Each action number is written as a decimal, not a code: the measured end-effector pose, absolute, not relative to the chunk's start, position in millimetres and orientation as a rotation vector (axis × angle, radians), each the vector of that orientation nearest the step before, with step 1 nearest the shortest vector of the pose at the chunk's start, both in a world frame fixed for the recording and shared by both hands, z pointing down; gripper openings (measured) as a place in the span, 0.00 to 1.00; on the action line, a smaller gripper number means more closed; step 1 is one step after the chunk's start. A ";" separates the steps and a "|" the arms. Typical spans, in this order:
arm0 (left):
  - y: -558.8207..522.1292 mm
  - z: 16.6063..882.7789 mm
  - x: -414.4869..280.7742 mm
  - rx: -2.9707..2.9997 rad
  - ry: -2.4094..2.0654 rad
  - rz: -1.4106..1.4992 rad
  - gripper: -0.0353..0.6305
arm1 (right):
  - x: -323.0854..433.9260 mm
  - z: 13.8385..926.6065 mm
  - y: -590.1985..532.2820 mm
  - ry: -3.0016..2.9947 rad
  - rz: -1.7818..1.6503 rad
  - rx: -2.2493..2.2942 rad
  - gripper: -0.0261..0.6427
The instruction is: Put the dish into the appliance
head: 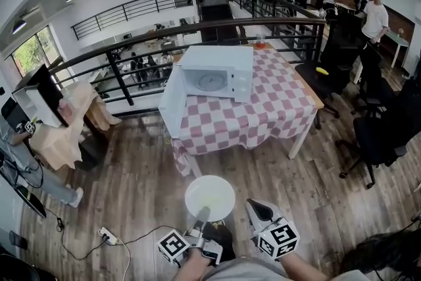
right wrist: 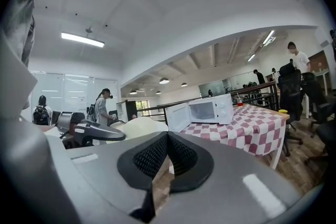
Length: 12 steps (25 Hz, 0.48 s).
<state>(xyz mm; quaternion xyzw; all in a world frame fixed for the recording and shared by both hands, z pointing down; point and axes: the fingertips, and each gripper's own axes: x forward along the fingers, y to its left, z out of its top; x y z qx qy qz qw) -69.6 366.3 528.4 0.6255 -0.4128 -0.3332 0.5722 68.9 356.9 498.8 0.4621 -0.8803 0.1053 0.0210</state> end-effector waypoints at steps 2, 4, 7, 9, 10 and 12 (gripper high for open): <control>351.5 529.7 -69.4 1.463 -0.971 -0.776 0.09 | 67.4 499.5 342.0 -2.725 0.315 1.432 0.04; 334.8 531.0 -70.9 1.466 -0.974 -0.774 0.09 | 64.4 499.7 326.3 -2.727 0.304 1.428 0.04; 311.0 533.8 -71.9 1.458 -0.979 -0.775 0.09 | 62.5 502.1 302.1 -2.724 0.299 1.418 0.04; 292.4 534.0 -72.1 1.468 -0.979 -0.773 0.09 | 62.3 503.1 283.4 -2.722 0.300 1.416 0.04; 282.6 533.8 -71.9 1.471 -0.978 -0.773 0.09 | 62.3 503.5 273.6 -2.721 0.301 1.415 0.04; 264.4 534.8 -72.0 1.461 -0.979 -0.773 0.09 | 62.4 503.7 255.0 -2.715 0.307 1.411 0.04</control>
